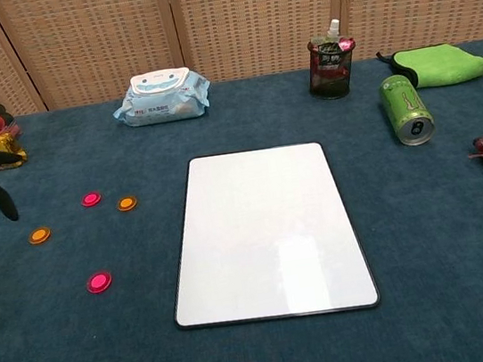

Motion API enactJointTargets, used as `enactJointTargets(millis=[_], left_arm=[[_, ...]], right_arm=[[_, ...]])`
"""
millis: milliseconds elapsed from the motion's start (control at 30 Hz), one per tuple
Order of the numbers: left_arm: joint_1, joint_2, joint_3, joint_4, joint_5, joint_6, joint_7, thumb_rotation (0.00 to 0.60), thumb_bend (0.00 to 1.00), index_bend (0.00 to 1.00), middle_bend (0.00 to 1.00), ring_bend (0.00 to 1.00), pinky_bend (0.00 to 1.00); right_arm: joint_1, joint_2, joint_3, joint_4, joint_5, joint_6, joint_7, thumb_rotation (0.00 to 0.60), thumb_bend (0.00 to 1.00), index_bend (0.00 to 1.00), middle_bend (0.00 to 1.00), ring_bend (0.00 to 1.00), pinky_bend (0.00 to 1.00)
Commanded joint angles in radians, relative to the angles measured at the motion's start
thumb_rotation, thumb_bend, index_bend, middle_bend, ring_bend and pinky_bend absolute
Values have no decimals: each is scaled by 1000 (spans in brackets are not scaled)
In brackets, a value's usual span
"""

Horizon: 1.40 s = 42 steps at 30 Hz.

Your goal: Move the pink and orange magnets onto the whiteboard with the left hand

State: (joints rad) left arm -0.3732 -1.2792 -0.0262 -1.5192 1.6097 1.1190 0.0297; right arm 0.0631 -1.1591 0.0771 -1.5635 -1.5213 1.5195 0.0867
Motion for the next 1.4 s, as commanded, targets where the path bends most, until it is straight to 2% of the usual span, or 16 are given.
enactJointTargets(millis=[33,300,533,867,1400], left_arm=[[-49,-53,-31,-39,-80,-74,99,600,283,358,0,0,0],[-92,-123,-43,-54,-180,-147,237,600,294,358,0,0,0],[-107,-183,-34,-27,-228,-158,297,600,291,358,0,0,0],[-117,-264,-15,55,-255,-154,313,600,297,358,0,0,0],[-123,-305,-7,110,-283,-148,318,600,301,365,0,0,0]], right_arm=[[3,5,-1,-3,4,-9,9,600,326,95,0,0,0],[7,15,-3,-8,7,-24,29,600,311,95,0,0,0],[7,16,-4,-10,8,-24,36,600,311,95,0,0,0],[7,18,-4,-11,10,-25,41,600,311,95,0,0,0],[9,21,-4,-11,12,-30,50,600,311,95,0,0,0]])
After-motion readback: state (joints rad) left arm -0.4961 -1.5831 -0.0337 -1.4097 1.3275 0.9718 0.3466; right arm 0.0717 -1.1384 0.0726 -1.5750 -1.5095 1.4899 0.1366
